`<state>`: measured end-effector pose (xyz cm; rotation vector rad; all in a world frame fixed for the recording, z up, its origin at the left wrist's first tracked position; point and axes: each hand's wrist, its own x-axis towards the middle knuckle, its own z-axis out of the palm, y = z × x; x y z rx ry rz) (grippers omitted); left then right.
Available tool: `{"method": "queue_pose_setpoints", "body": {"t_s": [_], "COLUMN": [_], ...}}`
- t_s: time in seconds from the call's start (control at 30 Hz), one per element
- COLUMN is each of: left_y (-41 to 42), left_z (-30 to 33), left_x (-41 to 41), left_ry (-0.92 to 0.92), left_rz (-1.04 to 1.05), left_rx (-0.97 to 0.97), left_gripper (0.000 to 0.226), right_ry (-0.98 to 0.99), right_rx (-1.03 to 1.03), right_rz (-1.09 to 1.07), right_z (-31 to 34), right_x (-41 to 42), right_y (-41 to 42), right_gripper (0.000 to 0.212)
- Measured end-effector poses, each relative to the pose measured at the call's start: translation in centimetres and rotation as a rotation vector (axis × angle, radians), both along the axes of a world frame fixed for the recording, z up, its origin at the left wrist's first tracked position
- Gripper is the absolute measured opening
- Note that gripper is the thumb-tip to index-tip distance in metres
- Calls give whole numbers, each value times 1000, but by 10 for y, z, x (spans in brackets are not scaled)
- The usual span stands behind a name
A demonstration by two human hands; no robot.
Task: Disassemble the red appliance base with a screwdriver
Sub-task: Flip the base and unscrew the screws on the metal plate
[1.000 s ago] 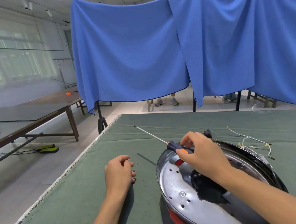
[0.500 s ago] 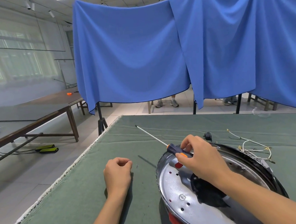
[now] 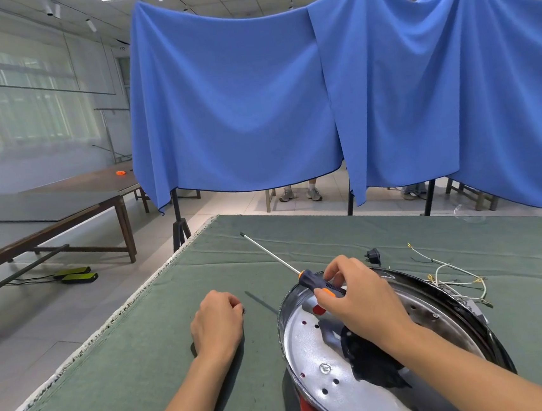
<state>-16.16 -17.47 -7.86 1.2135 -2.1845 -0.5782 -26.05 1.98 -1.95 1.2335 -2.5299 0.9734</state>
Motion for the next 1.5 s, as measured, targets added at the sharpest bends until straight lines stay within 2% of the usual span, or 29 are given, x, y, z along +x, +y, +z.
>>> {"method": "queue_pose_setpoints", "body": {"t_s": [0.2,0.33,0.47,0.6,0.63,0.7,0.8,0.87,0.93,1.03,1.13,1.23,1.37,1.5], "left_y": [0,-1,10,35,42,52,62,66,71,74,78,81,86,74], "left_z": [-1,-2,10,38,45,59,68,65,58,54,55,62,80,86], "left_x": [0,9,17,11,7,-2,-16,-20,-21,-21,-19,-11,1,-8], "left_ry": [0,208,355,451,420,236,-37,-56,17,84,-24,-148,-365,-435], "left_rz": [2,-35,-60,-150,-186,-249,-337,-373,-354,-302,-272,-251,-287,-284], "left_rx": [34,85,85,-3,-11,19,170,269,309,300,175,73,17,13], "left_gripper": [13,31,24,17,15,10,28,36,42,60,75,60,5,22], "right_ry": [-3,-39,-88,-212,-247,-316,-407,-424,-446,-530,-607,-711,-788,-801], "right_rx": [-5,-57,-139,-323,-360,-435,-595,-683,-766,-886,-1008,-1135,-1150,-1100], "right_rz": [2,-8,-14,-51,-63,-95,-113,-159,-233,-316,-366,-382,-375,-337], "right_z": [-1,-1,3,12,16,25,35,39,40,37,28,21,16,16], "right_x": [-2,-3,-5,-8,-10,-14,-20,-25,-31,-40,-46,-51,-56,-56], "right_y": [-1,-1,-1,2,3,4,14,25,38,56,67,72,74,72], "right_gripper": [19,16,12,14,16,20,26,27,28,27,24,24,24,22]}}
